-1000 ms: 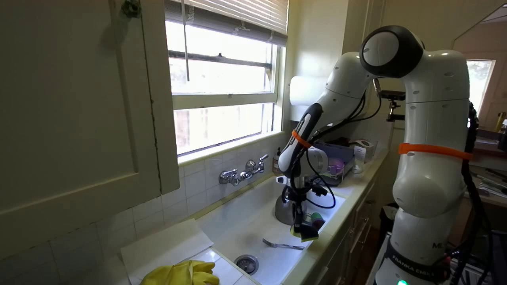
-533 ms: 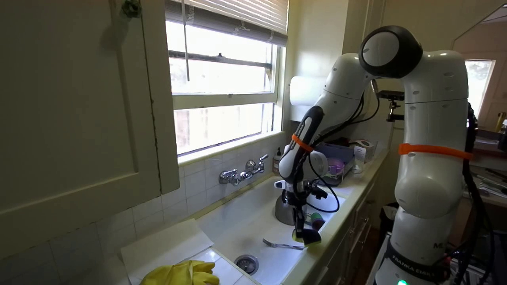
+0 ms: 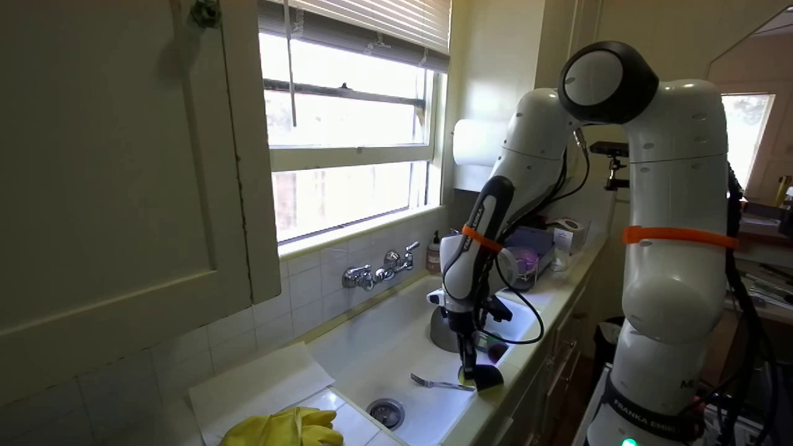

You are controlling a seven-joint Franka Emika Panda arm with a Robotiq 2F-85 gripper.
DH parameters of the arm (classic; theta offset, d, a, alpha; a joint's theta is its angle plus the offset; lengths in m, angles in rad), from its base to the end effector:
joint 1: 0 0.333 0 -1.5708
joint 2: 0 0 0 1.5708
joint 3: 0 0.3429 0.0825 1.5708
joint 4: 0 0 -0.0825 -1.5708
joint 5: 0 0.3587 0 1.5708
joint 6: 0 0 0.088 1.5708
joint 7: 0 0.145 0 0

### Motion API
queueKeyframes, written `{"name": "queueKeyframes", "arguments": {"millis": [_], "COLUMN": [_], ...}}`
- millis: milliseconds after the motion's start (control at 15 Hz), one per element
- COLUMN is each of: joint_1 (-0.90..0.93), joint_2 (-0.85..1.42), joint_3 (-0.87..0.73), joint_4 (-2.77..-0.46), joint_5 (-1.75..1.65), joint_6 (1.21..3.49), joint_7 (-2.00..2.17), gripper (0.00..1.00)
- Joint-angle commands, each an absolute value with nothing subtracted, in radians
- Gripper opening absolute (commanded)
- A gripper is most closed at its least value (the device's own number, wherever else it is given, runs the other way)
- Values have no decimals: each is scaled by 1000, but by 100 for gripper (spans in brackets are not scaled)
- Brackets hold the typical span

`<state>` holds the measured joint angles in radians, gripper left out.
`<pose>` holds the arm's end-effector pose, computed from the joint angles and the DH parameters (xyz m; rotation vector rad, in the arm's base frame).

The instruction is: Use the sponge to scrub the bottom edge of the sink

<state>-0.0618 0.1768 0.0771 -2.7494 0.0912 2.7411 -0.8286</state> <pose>0.3585 0.0051 0.1647 -2.8080 -1.1161 0.2327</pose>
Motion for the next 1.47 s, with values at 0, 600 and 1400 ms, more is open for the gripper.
{"name": "queueKeyframes", "arguments": {"millis": [0,600,1400], "joint_1": [-71,-201,-287], "joint_2": [242,309,315], "joint_3": [66,180,381], "joint_4": [-2749,-2744,-2726], "joint_5": [47,63,119], "joint_6": [2851,2904,2848], "joint_7": [-783,-887,-1055], "gripper": [3,3,3]}}
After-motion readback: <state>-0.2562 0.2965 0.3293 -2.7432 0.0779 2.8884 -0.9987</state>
